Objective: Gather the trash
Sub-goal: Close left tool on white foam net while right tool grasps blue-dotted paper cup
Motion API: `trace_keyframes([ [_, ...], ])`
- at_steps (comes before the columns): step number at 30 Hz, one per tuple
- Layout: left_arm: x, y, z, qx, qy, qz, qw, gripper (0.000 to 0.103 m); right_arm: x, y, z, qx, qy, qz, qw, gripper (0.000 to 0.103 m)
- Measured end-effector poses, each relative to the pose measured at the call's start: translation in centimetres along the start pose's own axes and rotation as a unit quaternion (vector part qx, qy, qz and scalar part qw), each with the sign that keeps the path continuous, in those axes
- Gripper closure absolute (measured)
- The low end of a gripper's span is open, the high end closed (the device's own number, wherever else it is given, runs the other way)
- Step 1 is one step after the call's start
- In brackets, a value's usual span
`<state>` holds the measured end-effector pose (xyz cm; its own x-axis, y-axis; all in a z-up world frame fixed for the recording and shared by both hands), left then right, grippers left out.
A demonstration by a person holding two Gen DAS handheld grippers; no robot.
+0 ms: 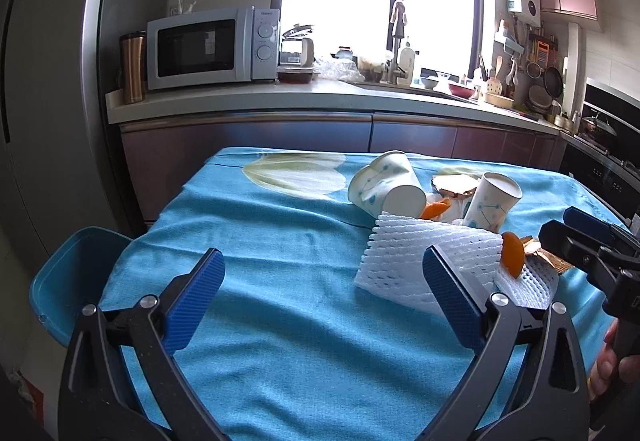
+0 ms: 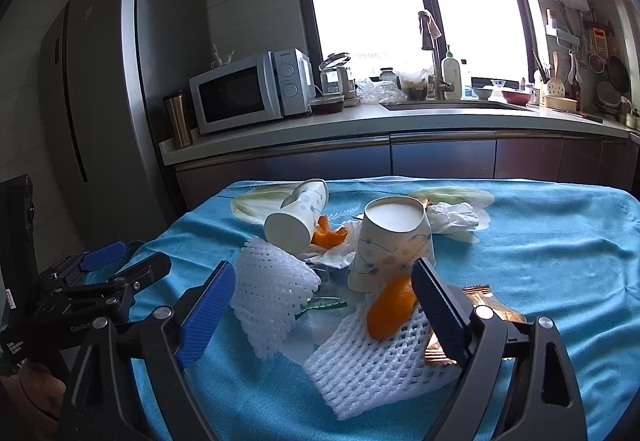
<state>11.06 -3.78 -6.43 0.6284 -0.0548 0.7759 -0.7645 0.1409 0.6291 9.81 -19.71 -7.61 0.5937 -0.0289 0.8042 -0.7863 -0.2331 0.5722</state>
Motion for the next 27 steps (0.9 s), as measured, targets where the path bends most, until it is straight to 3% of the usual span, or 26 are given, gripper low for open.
trace_keyframes([
  [11,0.7,-6.1,3.3,-0.07,-0.045,-0.091,0.9924,0.005,1.7,-4.2,3.4,0.005,-0.047,-0.047,0.998,0.016],
  [16,0.5,-8.6,4.7,-0.121,-0.061,-0.134,0.9816,0.008,2.1,-6.6,4.6,0.021,-0.075,-0.073,0.994,0.018],
  [21,0.1,-10.9,5.5,-0.163,-0.061,-0.171,0.9698,0.013,2.2,-7.6,5.0,0.033,-0.083,-0.087,0.992,0.029],
  [25,-0.2,-12.3,5.9,-0.185,-0.057,-0.191,0.9623,0.026,2.0,-7.7,5.4,0.036,-0.088,-0.089,0.992,0.039],
  [27,-0.1,-12.5,6.1,-0.197,-0.056,-0.192,0.9598,0.033,2.0,-7.7,5.7,0.037,-0.091,-0.089,0.991,0.051],
])
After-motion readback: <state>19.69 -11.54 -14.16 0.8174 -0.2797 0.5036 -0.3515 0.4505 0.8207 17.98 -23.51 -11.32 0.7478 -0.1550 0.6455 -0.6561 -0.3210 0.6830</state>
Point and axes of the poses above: each gripper's, at about its wrist camera, not at the fingertips, and y roughly against the way its jaws point, z to its right, x to its top, the point moved 10 cm from there along -y, roughly the way its jaws point, and after that the axes turned 11 degrees about -z, right-handed, at the moved point
